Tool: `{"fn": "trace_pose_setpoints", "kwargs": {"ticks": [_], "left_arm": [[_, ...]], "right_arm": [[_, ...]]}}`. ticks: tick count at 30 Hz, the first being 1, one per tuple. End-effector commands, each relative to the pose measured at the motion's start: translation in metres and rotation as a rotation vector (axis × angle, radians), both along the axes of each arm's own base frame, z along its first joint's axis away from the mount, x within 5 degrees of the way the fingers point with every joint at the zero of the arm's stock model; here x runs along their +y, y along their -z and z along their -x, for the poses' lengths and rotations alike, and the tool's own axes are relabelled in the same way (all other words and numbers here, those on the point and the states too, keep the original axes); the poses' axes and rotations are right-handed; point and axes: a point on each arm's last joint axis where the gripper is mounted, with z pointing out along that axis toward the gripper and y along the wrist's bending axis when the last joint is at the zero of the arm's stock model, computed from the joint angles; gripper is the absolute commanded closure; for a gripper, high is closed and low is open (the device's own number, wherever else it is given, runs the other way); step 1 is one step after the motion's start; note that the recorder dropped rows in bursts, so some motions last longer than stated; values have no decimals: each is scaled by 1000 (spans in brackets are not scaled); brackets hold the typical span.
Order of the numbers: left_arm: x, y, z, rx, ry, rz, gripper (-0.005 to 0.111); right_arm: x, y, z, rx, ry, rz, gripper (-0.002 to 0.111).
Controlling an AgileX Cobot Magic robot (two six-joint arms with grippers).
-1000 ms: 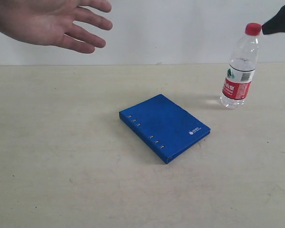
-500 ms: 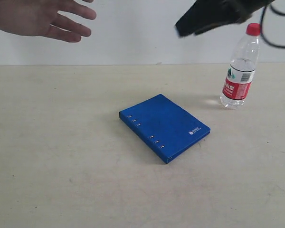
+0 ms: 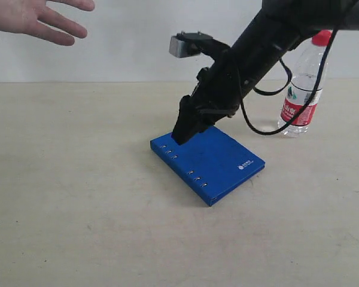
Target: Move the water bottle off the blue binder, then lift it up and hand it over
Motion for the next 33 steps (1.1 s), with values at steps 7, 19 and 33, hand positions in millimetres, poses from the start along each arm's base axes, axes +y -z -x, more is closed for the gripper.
{"fn": "trace_pose_setpoints", "kwargs": {"ticks": [7,19,33], "left_arm": [[-7,-16,-1,-170,20,593,100],[-9,-11,-3,-99,-2,767,100],[-5,17,-84,377,-107,332,100]], "right_arm": [[-2,32,-15,42,129,62,48],[-44,71,-48,14,308,185,48],[-96,77,-65,3,323,161,48]]}}
